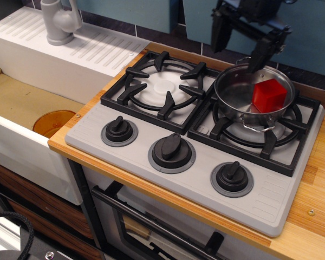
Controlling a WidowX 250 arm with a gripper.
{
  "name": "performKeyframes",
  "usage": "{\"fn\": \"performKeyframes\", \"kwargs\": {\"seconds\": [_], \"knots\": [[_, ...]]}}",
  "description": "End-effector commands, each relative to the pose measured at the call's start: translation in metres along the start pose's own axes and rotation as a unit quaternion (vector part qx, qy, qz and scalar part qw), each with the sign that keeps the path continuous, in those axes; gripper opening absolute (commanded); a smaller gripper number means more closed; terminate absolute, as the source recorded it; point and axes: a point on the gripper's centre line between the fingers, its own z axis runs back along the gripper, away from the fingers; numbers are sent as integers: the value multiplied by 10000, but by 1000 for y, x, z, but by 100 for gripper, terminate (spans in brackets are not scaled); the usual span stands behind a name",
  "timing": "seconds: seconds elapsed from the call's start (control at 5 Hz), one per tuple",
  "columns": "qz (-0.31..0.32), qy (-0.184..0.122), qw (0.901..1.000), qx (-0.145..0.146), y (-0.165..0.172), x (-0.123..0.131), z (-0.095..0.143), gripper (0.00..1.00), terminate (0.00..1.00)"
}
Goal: Put redcube in pan and put pan on stove
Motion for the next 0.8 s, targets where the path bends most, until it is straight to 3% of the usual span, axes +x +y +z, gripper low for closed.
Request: {"fn": "performKeyframes", "kwargs": {"seconds": [0.0, 0.6], "knots": [[93, -622, 9980, 18, 13, -9, 21, 100, 0], [97, -903, 9959, -52, 12, -6, -13, 100, 0]]}}
